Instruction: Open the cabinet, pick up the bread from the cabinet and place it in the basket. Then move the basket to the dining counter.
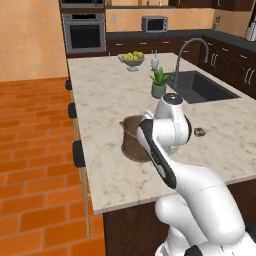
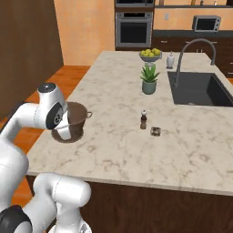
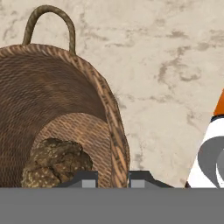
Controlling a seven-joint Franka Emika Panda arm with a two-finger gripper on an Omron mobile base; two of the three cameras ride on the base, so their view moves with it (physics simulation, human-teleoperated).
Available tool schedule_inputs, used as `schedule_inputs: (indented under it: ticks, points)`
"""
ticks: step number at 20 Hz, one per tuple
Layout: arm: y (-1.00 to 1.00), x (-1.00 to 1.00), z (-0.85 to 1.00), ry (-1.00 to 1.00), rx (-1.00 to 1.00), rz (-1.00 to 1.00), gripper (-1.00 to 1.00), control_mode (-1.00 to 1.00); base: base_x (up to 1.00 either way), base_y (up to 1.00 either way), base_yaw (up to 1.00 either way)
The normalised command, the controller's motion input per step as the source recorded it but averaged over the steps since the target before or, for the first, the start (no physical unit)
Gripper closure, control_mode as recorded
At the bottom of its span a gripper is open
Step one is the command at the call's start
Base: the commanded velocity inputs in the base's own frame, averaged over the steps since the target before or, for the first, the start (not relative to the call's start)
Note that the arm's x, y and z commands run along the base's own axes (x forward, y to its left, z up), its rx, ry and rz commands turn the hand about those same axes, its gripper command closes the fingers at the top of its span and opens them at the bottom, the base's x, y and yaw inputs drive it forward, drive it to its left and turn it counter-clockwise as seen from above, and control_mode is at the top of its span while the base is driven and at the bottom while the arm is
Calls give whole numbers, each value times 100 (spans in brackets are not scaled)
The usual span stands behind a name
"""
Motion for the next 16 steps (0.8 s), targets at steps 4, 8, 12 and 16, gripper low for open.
schedule_inputs:
  ticks: [4, 8, 12, 16]
  points:
    - [-9, 100, -23, 0, 0, -14, 100, -100, 0, 0, 0]
    - [-21, 100, -2, 3, 0, -4, 100, -100, 0, 0, 0]
    - [-6, 94, -17, 4, -1, -3, 100, -100, 0, 0, 0]
    - [-7, 100, -11, 5, -4, -6, 100, -100, 0, 0, 0]
